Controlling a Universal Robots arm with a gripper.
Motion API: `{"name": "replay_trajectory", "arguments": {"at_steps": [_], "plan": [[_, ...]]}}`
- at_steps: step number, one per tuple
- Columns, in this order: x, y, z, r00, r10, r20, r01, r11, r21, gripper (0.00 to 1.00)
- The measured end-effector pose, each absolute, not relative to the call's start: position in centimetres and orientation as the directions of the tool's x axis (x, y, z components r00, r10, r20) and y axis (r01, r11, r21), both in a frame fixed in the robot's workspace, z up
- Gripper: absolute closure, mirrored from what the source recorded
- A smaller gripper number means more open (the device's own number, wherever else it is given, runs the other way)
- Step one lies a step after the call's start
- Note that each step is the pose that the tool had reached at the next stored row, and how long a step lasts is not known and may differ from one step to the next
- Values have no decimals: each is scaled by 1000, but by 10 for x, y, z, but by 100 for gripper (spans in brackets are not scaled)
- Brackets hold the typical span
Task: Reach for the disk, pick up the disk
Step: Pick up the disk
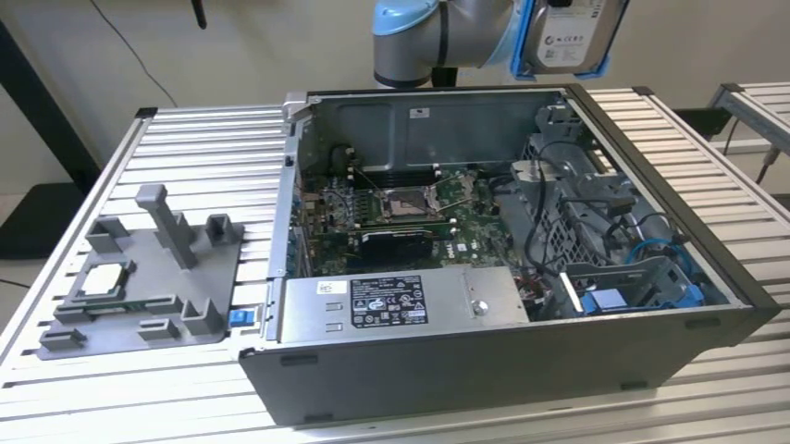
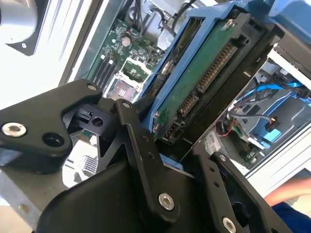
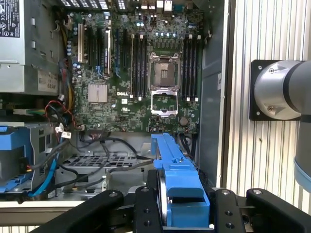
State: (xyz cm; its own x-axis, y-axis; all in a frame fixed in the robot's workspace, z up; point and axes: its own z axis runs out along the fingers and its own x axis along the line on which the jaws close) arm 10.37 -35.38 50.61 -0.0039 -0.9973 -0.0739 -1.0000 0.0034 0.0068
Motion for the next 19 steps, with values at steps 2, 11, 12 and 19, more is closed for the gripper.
{"name": "replay_trajectory", "arguments": {"at_steps": [2,11,12,19], "plan": [[104,-358,506,-4,-997,-74,-1000,3,7,100],[104,-378,506,-4,-997,-74,-1000,3,7,100],[104,-380,506,-4,-997,-74,-1000,3,7,100],[104,-398,506,-4,-997,-74,-1000,3,7,100]]}}
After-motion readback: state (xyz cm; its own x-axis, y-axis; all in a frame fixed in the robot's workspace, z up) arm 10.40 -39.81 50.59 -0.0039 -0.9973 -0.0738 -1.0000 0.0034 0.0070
